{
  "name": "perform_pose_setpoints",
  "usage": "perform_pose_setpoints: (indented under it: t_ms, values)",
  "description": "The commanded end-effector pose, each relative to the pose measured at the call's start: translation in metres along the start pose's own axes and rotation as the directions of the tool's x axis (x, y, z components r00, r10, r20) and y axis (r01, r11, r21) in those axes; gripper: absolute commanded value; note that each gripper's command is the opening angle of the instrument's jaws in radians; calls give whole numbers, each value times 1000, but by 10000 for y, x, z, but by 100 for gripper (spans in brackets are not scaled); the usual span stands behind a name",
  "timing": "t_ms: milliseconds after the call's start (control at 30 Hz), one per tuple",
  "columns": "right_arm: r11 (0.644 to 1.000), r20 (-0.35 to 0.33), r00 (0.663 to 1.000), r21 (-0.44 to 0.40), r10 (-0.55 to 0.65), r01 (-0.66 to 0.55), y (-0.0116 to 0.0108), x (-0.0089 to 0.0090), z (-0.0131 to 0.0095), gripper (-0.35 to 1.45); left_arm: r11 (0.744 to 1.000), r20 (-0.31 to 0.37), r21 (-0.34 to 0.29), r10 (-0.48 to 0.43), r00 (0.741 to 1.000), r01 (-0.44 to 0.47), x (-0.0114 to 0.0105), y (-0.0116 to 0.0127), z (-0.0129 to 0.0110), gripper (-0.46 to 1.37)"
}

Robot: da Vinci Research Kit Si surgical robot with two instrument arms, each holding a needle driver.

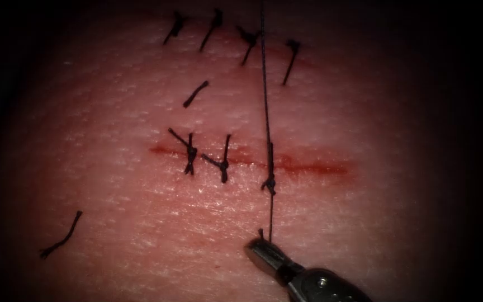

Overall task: Wound Closure
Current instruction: Regrasp the suture with the left tool, then continue to tension the knot

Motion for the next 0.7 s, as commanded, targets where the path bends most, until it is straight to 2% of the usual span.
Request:
perform_pose_setpoints:
  t_ms: [33, 67, 133, 200, 300, 333, 467, 700]
  values:
    - [1000, 1, 1000, -3, -4, 4, 0, 0, 0, -35, 999, 9, -32, -35, 999, 35, -2, 18, -10, 136]
    - [1000, 1, 1000, 0, -4, 4, 0, 0, 0, -35, 997, 7, -58, -53, 999, 54, -5, 38, -22, 136]
    - [1000, 1, 1000, 0, -4, 4, -1, 0, 0, -35, 992, 8, -76, -98, 995, 98, -7, 53, -32, 136]
    - [1000, 2, 1000, -1, -9, 9, -1, 0, 0, -35, 973, 10, -112, -201, 980, 201, -13, 89, -58, 136]
    - [1000, 2, 1000, 2, -15, 15, -2, 0, 0, -35, 951, 10, -143, -275, 961, 274, -19, 120, -82, 136]
    - [1000, 2, 1000, 3, -15, 15, -2, 0, 0, -35, 945, 8, -161, -288, 958, 285, -24, 137, -97, 136]
    - [1000, 2, 1000, 3, -16, 15, -2, 0, 0, -35, 935, 2, -200, -298, 955, 292, -33, 165, -129, 136]
    - [1000, 3, 1000, 3, -21, 21, -3, 0, -1, -35, 889, 33, -297, -356, 934, 349, -52, 217, -209, 135]
